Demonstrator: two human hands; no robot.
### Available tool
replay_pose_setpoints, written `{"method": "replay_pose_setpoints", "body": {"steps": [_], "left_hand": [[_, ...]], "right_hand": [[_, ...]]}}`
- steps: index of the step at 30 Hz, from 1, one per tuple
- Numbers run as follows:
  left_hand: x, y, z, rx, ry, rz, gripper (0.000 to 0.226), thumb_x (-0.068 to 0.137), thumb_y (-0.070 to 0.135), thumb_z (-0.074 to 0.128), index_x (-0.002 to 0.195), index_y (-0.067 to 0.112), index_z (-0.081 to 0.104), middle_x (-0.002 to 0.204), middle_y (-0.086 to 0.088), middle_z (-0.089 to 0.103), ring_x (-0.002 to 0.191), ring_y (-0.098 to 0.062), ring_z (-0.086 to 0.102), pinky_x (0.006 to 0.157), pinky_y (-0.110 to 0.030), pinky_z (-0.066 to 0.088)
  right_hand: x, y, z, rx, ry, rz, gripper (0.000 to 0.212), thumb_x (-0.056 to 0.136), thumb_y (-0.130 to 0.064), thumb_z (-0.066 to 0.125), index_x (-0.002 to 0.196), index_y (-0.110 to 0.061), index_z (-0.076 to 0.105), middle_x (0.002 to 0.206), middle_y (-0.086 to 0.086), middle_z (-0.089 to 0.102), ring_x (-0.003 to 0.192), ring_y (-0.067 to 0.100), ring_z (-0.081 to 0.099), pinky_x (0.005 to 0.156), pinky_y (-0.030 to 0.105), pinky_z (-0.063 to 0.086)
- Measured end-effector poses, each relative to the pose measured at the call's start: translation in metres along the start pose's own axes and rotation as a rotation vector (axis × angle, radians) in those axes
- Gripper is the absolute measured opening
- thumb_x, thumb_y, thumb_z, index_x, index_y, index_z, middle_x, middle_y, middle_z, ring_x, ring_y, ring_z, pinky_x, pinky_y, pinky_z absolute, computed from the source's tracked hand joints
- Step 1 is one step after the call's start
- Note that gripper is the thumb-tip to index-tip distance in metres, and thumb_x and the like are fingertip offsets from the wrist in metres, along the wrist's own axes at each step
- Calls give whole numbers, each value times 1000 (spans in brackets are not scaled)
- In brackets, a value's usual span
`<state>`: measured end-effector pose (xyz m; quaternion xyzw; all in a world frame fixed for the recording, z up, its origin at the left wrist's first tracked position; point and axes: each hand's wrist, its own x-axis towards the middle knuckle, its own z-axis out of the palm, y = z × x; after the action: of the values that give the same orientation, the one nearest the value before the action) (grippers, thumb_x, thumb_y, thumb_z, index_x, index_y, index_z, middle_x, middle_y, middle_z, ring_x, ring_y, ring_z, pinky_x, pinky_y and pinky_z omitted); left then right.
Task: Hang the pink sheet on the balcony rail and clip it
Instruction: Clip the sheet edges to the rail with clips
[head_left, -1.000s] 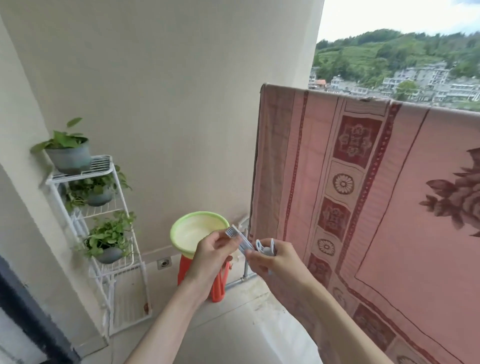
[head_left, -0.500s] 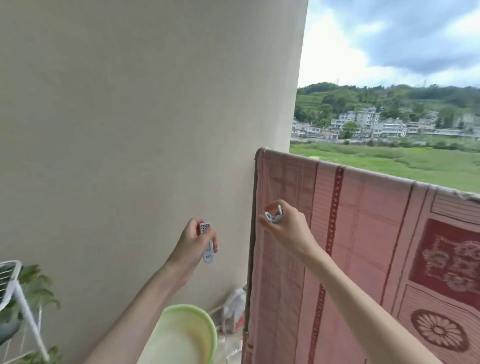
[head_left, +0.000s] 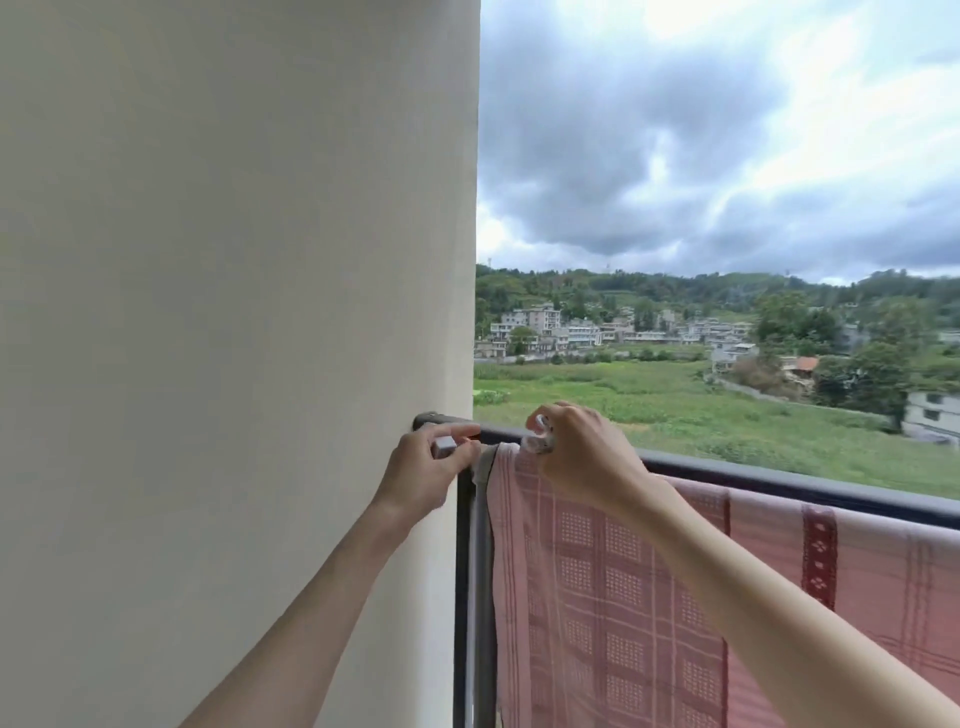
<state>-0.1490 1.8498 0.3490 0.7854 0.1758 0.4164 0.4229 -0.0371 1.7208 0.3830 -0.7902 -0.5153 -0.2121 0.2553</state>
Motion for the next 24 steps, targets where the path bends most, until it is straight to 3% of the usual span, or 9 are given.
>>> {"method": "replay_pose_setpoints", "body": {"steps": [2, 4, 6, 9, 14, 17, 21, 23, 24], "left_hand": [[29, -4, 8, 1, -106, 57, 28, 84, 21, 66, 112, 19, 67, 108, 0, 64, 81, -9, 57, 81, -27, 52], [47, -7, 13, -18, -229, 66, 29, 81, 25, 68, 110, 19, 69, 112, -2, 67, 99, -16, 63, 96, -39, 47], [56, -10, 10, -53, -318, 60, 20, 80, 28, 69, 98, 20, 73, 100, -10, 72, 95, -26, 66, 92, -39, 48], [64, -15, 8, -64, -326, 135, 8, 81, 24, 67, 84, 22, 74, 88, -14, 73, 81, -23, 64, 74, -33, 47], [67, -22, 16, 9, -219, 280, 14, 82, 23, 67, 70, 30, 68, 71, 3, 69, 67, -10, 64, 64, -33, 51], [72, -27, 15, 37, -197, 356, 17, 82, 26, 66, 68, 36, 65, 71, 9, 64, 65, -8, 58, 59, -23, 44], [79, -26, 4, -10, -211, 372, 7, 83, 19, 65, 77, 19, 68, 48, 18, 58, 45, 0, 49, 47, -12, 36], [86, -23, -5, -40, -223, 390, 6, 83, 20, 66, 78, 17, 68, 61, 6, 66, 52, -9, 58, 52, -25, 46], [90, -22, -9, -64, -233, 390, 6, 83, 20, 66, 79, 17, 69, 68, -4, 70, 62, -23, 63, 58, -36, 51]], "right_hand": [[13, 4, 3, 41, -44, 57, 15, 87, -15, 55, 96, -5, 62, 91, 11, 66, 74, 18, 57, 58, 24, 44], [19, 7, 4, 96, -77, 86, 21, 86, -24, 61, 88, -4, 65, 83, 15, 67, 64, 16, 51, 51, 26, 41], [21, 9, 2, 139, -95, 89, 25, 84, -29, 63, 82, -4, 66, 80, 13, 68, 62, 14, 48, 54, 33, 45], [20, 6, 1, 118, -96, 69, 23, 84, -33, 63, 75, -12, 63, 70, 2, 63, 61, 14, 51, 54, 28, 45], [20, 1, 12, 18, 19, 99, 26, 84, -23, 64, 64, -13, 51, 60, -3, 51, 58, 16, 43, 49, 25, 31], [22, -2, 16, -41, 56, 113, 23, 84, -15, 60, 63, -13, 51, 61, -1, 53, 57, 15, 43, 46, 23, 29], [33, -16, 17, -78, 90, 134, 9, 83, -10, 60, 76, -5, 64, 70, 4, 63, 59, 14, 48, 46, 21, 34], [41, -25, 16, -68, 118, 154, 9, 82, -9, 61, 78, -3, 65, 72, 6, 65, 63, 19, 55, 51, 27, 45], [45, -30, 15, -56, 135, 160, 10, 82, -10, 61, 79, -2, 66, 74, 8, 66, 67, 23, 59, 56, 32, 50]]}}
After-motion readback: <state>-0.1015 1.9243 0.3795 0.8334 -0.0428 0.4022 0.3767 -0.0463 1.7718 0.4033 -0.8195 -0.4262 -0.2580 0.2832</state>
